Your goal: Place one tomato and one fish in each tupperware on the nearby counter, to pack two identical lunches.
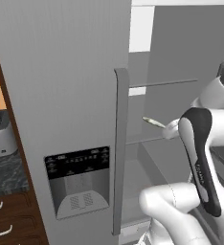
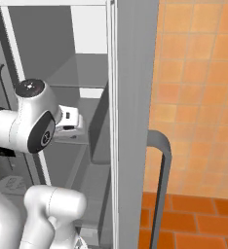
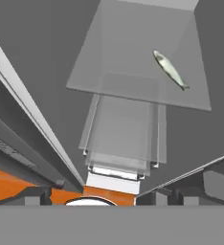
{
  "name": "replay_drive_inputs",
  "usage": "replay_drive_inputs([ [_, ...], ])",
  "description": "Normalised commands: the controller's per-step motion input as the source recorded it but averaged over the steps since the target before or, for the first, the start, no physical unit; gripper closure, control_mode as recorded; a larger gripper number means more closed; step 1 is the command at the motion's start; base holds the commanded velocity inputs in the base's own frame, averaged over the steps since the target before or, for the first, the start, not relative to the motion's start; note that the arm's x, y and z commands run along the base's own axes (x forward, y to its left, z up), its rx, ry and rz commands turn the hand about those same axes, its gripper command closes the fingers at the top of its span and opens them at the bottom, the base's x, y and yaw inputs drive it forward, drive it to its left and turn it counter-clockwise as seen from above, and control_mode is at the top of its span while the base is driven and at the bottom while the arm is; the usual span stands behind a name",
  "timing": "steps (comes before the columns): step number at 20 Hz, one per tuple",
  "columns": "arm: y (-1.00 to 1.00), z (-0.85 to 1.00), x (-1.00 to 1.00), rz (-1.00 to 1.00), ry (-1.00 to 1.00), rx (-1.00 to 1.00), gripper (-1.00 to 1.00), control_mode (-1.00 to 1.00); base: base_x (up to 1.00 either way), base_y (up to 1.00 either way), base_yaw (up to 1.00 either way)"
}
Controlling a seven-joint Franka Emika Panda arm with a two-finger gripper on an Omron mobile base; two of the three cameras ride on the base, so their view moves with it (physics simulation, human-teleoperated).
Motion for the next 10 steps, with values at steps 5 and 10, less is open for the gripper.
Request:
replay_drive_inputs([
  [5, -0.1, -0.11, 0.53, 0.08, -0.04, -0.08, -1.0, -1.0, 0.0, 0.0, 0.0],
  [10, -0.14, -0.27, 0.48, 0.0, -0.08, -0.09, -1.0, -1.0, 0.0, 0.0, 0.0],
])
